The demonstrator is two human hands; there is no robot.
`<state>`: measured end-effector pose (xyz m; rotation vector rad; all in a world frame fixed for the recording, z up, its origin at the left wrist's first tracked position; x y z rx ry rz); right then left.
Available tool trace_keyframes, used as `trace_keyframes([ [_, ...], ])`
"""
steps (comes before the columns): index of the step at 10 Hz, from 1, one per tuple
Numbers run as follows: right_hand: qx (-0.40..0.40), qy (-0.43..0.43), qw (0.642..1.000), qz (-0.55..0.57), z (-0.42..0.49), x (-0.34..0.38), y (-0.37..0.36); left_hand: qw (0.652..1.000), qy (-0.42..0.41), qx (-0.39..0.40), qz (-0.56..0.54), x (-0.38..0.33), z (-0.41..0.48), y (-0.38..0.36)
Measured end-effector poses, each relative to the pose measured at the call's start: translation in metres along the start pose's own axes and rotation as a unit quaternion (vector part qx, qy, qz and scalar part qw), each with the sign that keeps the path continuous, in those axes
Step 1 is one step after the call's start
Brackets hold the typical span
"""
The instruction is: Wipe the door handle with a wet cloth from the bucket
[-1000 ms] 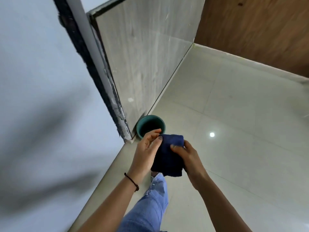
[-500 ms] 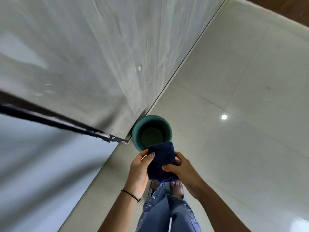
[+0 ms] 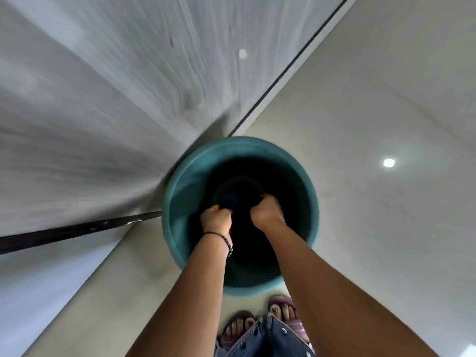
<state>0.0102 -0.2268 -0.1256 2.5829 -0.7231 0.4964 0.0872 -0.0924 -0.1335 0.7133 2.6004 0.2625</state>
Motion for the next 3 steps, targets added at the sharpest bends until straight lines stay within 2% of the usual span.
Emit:
trace_keyframes([
  [1, -0.002, -0.023, 1.000, -0.006, 0.052, -0.014, -0.022, 0.998, 0.030, -0.039, 0.028, 0.015, 0.057, -0.006],
  [2, -0.002, -0.025, 0.999, -0.037, 0.064, -0.011, -0.027, 0.997, 0.053, -0.041, 0.034, 0.019, 0.081, -0.007],
  [3, -0.013, 0.000, 0.998, -0.068, 0.045, -0.001, -0.012, 0.997, 0.034, -0.028, 0.062, 0.010, 0.064, 0.001],
])
Point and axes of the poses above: each hand's wrist, its own z-axis towards the middle knuckle, its own y-axis out of the back of the hand, x = y × z, the point moved 10 cm from there along z, towards the middle knuckle, and after that the axes turned 9 degrees about z, right-handed, at the moved point
